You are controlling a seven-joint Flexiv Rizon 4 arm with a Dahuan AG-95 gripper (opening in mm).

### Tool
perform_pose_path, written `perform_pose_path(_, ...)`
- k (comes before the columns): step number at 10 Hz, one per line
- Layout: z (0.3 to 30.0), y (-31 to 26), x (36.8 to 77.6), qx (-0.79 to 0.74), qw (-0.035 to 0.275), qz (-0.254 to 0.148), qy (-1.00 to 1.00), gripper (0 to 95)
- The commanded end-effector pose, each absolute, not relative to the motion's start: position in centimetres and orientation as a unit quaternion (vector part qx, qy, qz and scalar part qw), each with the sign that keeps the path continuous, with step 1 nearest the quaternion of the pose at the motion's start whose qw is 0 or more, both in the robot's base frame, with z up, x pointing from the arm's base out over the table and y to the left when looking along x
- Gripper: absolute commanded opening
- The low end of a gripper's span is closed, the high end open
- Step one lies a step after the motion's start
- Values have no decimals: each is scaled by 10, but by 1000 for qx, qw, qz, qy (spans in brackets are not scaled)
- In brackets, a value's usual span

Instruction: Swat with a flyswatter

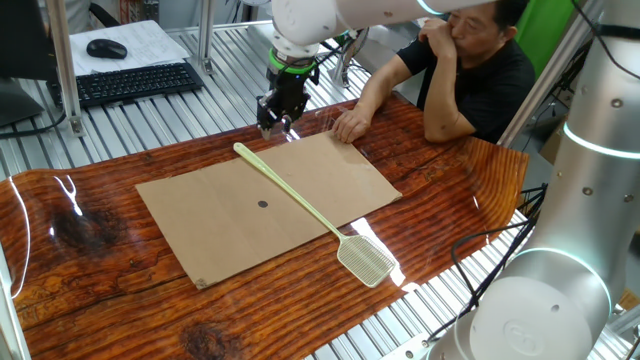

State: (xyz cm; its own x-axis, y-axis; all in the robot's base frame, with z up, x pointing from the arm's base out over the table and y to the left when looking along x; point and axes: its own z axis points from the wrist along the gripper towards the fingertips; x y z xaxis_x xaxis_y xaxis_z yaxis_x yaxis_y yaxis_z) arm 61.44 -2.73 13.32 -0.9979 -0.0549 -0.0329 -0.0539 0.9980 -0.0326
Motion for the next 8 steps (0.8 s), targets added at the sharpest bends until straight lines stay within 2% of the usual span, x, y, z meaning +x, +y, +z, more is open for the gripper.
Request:
perform_pose_path(1,127,-25,614,-29,14,-15,999,380)
perform_pose_path(4,108,-21,613,-52,15,-16,998,380)
perform_pose_path(8,98,-20,613,-85,17,-17,996,380)
